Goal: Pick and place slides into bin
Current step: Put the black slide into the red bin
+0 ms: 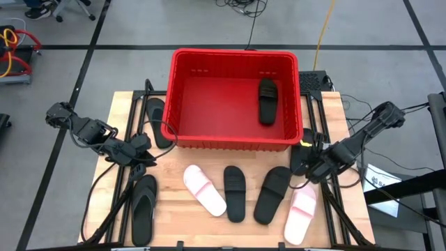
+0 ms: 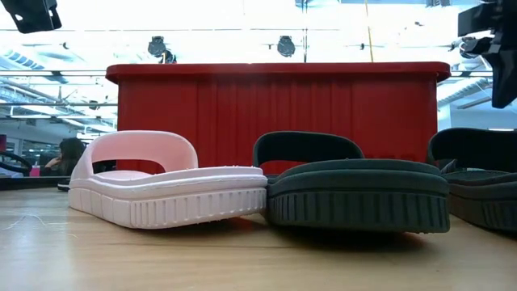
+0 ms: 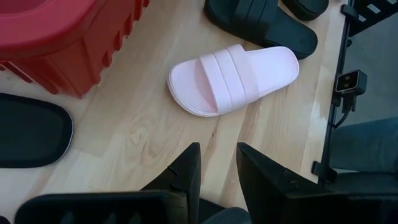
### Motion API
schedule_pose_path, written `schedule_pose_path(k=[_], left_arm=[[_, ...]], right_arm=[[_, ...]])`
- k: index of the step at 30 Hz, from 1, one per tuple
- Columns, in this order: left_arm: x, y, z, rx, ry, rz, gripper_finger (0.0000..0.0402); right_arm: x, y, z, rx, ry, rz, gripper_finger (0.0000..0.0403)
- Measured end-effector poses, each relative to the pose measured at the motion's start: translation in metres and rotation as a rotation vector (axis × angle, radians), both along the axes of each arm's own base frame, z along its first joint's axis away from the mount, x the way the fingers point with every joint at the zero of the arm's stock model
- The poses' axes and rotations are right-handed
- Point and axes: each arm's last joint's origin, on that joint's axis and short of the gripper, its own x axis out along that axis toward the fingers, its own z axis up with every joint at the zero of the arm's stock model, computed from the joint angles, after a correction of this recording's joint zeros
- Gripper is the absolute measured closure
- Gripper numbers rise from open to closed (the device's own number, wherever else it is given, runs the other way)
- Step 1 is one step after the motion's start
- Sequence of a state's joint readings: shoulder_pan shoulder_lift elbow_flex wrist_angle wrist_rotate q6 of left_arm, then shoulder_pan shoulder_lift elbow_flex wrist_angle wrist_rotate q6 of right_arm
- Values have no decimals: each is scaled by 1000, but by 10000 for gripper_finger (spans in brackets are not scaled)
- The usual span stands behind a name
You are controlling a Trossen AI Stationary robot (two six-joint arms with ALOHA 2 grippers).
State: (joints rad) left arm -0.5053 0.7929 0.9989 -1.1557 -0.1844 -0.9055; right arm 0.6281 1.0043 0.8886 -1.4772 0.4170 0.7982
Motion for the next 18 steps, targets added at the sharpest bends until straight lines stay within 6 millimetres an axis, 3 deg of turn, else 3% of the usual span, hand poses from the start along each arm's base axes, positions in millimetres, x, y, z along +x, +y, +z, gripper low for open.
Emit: schedule_pose_path(k=[8,18], left_arm=[[0,0,0,-10,2,14,305],[0,0,0,-10,1,14,305]], right_arm=[[1,1,-5,-33,49,-3,382],[-6,-5,-30,-90,101,-42,273]])
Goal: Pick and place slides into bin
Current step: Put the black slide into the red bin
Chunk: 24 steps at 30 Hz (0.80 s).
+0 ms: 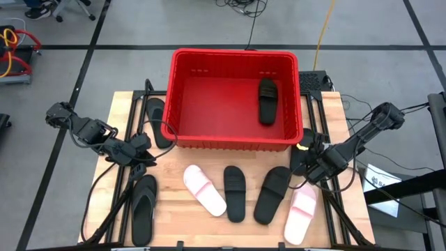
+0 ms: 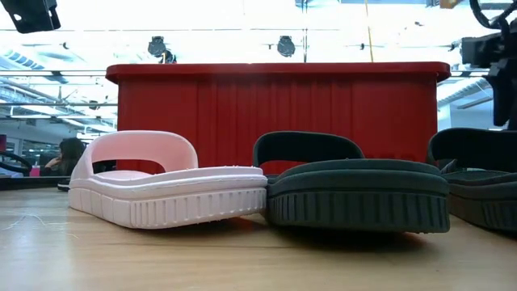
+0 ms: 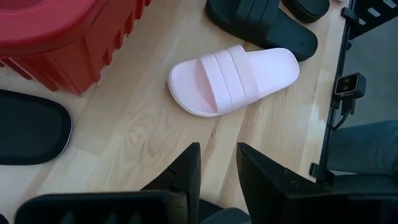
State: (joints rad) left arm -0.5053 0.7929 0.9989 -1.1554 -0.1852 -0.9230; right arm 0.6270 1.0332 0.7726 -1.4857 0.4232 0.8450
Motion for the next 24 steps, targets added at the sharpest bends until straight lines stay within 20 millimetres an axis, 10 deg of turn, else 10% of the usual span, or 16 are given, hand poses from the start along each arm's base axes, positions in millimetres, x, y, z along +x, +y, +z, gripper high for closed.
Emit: schedule_pose_path(k=[24], left_arm=[[0,1,0,26,-14,18,305]], right_arm=[[29,-20,-11,-1,-70,-324,248]])
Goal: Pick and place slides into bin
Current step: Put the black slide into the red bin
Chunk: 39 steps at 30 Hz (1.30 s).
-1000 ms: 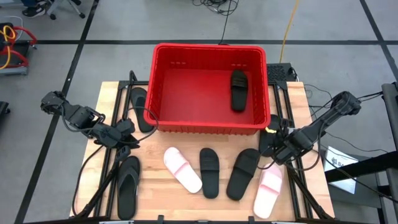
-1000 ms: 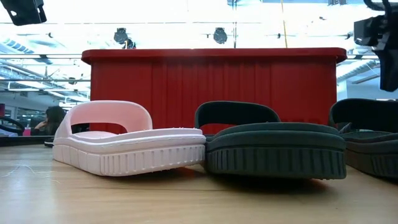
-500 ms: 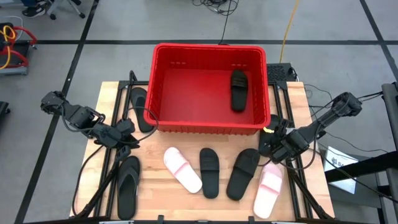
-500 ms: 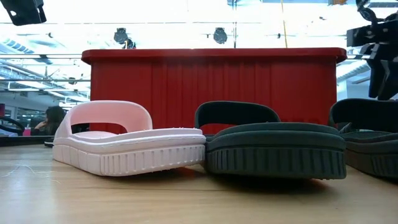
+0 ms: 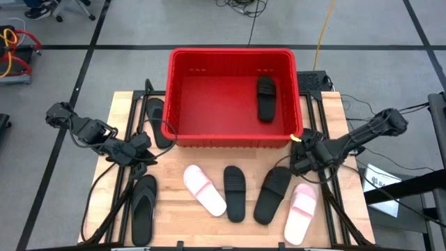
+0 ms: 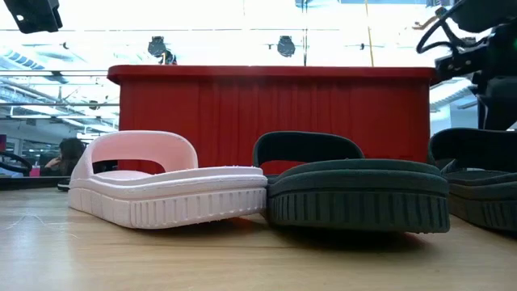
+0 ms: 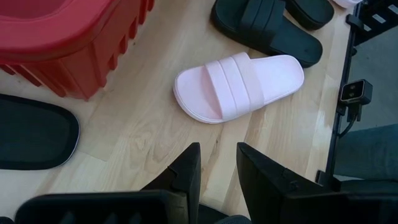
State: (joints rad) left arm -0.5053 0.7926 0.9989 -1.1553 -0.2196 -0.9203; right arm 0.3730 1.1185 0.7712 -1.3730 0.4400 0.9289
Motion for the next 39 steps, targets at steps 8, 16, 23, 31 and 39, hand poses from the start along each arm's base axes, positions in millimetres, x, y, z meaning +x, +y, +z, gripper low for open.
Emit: schedule_pose_path(k=[8,16,23,31,39], left_arm=[[0,0,0,1,0,0,305],[0,0,0,1,0,0,305],[0,0,0,-4,2,-4,305],[0,0,0,-20,8,0,305],[0,-1,0,-44,12,29,305]], right_arm=[[7,-11,-5,-9,72,-31,248],[10,-17,-6,26,84,-68,244],[13,-19,-10,77,65,-108,243],[12,-26,-25,52,155,-54,243],[12,-33,-32,-27,194,-50,251]])
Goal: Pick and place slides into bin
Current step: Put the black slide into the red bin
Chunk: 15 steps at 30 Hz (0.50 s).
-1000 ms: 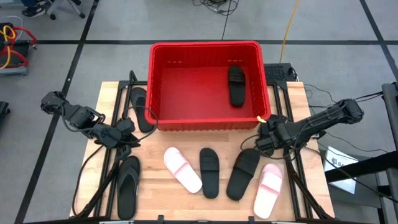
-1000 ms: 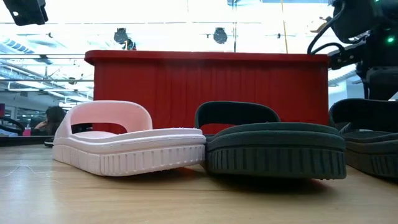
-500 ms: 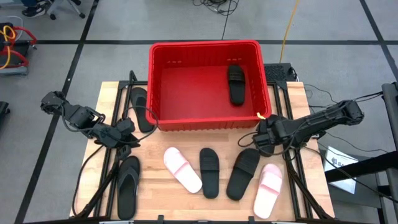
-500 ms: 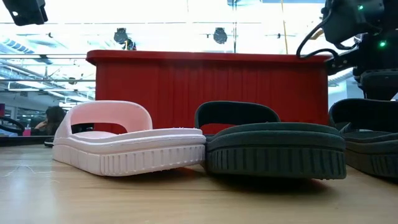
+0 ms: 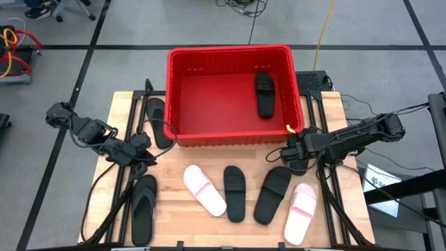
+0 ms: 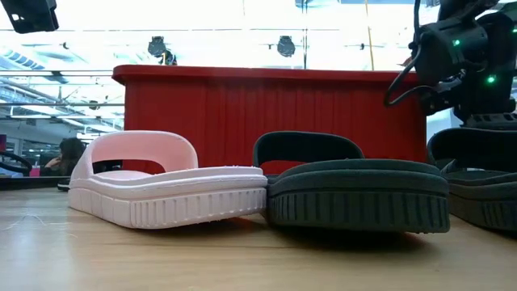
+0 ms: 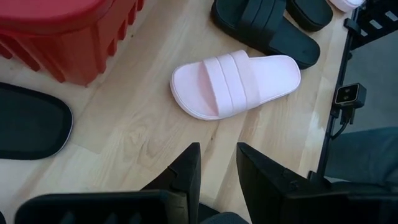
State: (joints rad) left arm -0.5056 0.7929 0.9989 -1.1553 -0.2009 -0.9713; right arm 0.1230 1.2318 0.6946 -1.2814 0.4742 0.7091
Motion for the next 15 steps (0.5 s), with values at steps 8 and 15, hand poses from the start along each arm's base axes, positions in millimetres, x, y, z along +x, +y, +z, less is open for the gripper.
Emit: schedule_pose_path(k=[8,15], left_arm=[[0,0,0,-9,2,10,305],[0,0,0,-18,3,23,305]], right_arm=[[-7,-2,-8,8,61,25,288],[-7,-3,-6,-24,61,32,391]])
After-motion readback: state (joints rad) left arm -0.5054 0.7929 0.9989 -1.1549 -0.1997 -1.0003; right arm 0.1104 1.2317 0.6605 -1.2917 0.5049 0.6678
